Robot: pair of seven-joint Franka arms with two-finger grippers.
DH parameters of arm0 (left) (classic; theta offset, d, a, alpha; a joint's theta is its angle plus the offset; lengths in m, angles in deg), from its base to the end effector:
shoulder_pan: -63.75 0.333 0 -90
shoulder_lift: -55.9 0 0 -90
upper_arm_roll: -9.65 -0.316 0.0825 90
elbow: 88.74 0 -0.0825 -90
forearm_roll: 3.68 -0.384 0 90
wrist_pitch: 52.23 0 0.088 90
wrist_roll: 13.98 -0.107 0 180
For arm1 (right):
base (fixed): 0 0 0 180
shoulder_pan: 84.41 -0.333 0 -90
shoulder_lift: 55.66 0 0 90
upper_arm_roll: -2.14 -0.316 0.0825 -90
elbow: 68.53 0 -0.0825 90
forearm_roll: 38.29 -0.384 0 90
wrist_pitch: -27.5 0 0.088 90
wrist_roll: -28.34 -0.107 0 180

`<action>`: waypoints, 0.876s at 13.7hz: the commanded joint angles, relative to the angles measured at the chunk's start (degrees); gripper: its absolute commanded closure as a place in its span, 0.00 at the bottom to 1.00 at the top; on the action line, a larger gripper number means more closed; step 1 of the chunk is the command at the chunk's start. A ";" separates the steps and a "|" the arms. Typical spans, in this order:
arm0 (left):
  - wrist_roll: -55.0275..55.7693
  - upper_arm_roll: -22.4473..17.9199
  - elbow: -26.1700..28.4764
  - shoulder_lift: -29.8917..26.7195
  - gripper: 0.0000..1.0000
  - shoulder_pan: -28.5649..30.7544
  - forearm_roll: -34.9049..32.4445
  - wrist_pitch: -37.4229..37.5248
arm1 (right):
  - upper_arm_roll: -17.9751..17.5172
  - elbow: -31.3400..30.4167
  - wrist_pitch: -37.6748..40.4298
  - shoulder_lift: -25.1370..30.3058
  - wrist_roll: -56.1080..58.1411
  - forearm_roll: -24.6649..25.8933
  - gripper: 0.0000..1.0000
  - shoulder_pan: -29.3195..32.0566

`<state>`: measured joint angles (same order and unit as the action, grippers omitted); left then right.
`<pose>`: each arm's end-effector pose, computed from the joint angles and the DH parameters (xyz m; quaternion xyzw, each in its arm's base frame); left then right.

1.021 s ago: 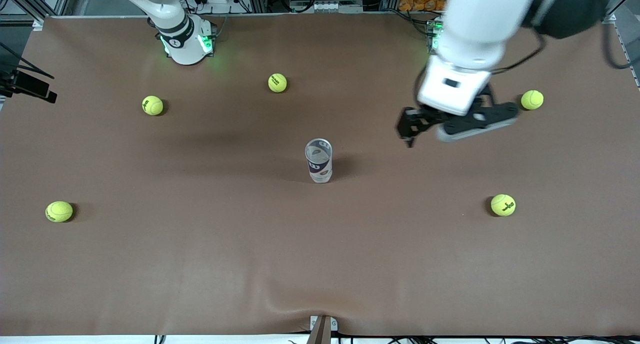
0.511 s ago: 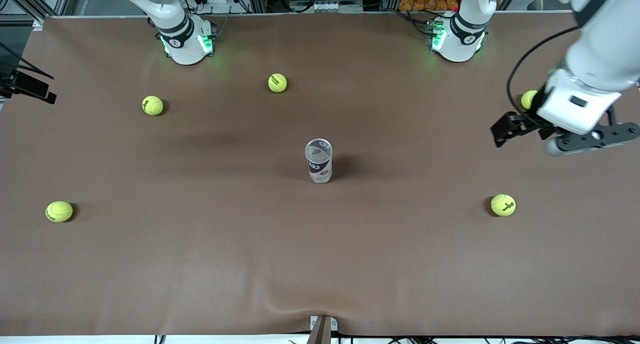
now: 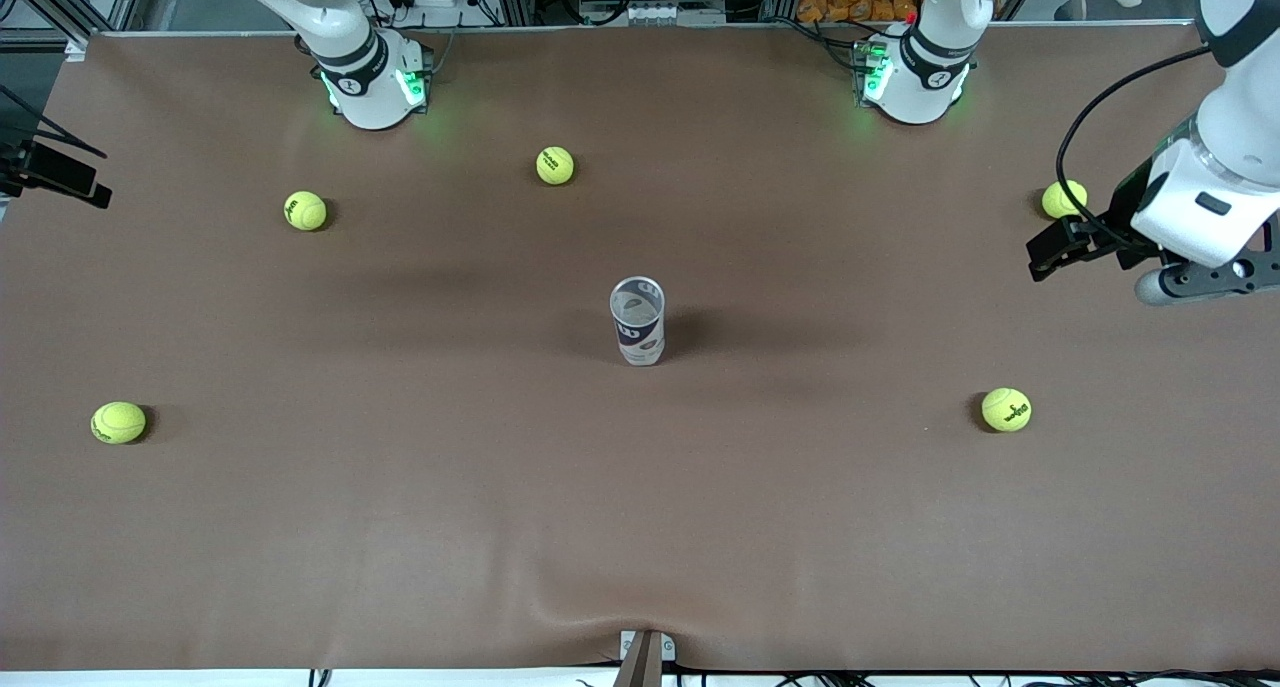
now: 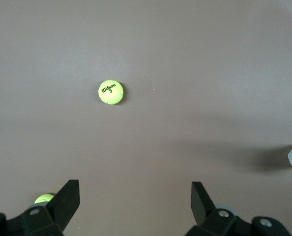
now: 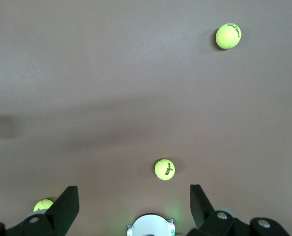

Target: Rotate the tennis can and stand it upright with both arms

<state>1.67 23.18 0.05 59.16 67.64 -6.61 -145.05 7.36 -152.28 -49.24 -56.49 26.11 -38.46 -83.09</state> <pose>0.5694 -0.0875 0.6076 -0.9985 -0.0516 -0.0115 0.0168 0.5307 -0.0601 0.6482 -0.9948 0.0761 0.0683 0.0034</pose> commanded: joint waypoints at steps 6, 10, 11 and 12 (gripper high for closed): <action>-5.62 -1.22 -2.12 -0.81 0.00 -0.80 -0.06 0.01 | -0.56 1.31 0.28 -0.57 -0.93 -0.18 0.00 0.62; -7.40 -10.88 -2.57 -0.28 0.00 -8.36 -0.14 1.84 | -0.56 1.31 0.28 -0.66 -0.93 -0.18 0.00 0.44; -6.96 -11.59 -2.31 -0.54 0.00 -9.67 -0.14 2.11 | -0.56 1.31 0.28 -0.66 -0.93 -0.18 0.00 0.44; -6.35 -12.64 -2.48 -0.63 0.00 -10.73 -0.06 2.20 | -0.56 1.31 0.28 -0.66 -0.93 -0.18 0.00 0.35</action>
<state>-5.15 12.59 -1.27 58.38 59.74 -6.62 -144.31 7.28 -152.28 -49.26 -56.49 26.11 -38.47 -83.09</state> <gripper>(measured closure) 0.000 0.000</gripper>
